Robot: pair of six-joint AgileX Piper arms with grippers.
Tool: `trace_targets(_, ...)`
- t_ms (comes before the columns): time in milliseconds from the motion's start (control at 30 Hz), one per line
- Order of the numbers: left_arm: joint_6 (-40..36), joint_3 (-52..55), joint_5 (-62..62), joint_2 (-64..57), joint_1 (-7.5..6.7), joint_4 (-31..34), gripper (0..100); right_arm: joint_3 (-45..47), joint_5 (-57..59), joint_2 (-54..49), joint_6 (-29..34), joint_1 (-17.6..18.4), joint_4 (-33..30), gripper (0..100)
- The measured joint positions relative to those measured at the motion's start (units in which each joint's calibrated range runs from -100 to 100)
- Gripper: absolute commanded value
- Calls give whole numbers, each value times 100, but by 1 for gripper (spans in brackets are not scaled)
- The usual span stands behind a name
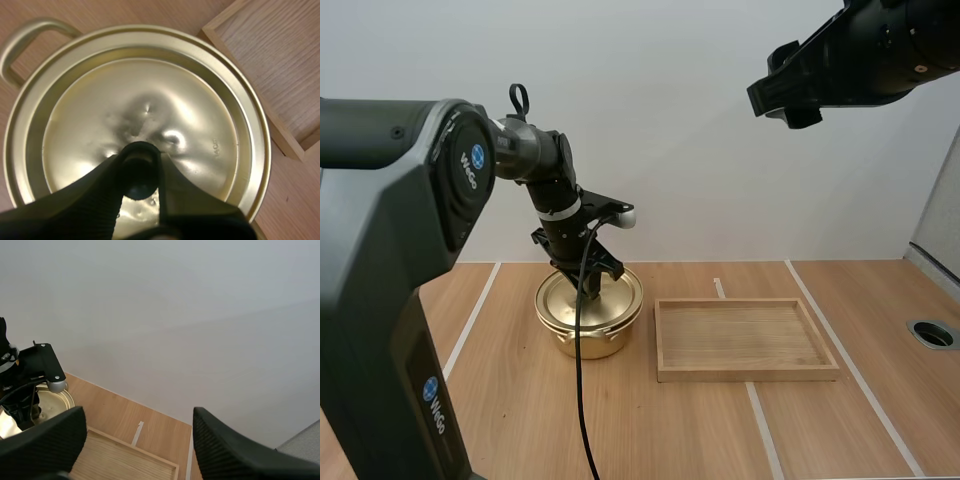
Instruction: Open the pot, put the pineapple inside, and close it
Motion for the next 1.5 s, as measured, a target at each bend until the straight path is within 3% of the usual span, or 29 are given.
trace_targets(67, 0, 0, 2, 0, 0, 0, 2, 0, 0, 0, 0, 0, 0, 100)
trace_targets(167, 0, 0, 2, 0, 0, 0, 22, 0, 0, 0, 0, 0, -9, 100)
trace_targets(233, 0, 0, -3, 0, 0, 0, 42, 0, 0, 0, 0, 0, -13, 100)
trace_targets(367, 88, 0, 163, 0, 0, 81, 99, 0, 0, 0, 0, 0, -22, 100)
trace_targets(633, 50, -151, 261, -221, 0, 296, 100, 0, 58, 0, 0, 0, -22, 100)
trace_targets(900, -784, -1196, -645, -1445, 0, 728, 100, 0, -542, -69, 356, 0, -22, 100)
trace_targets(1000, -940, -1380, -1828, -2518, 56, 507, 100, 0, -694, -81, 601, 0, 75, 100)
trace_targets(1100, -993, -1394, -2786, -3533, 141, -144, 100, 0, -367, -55, 800, 0, 178, 100)
trace_targets(1233, -1003, -1415, -3406, -5035, 170, -757, 100, 0, -472, -31, 869, 0, 230, 100)
trace_targets(1500, -1003, -149, -3731, -7534, 170, -746, 100, 161, -2179, -102, 1930, 0, 260, 100)
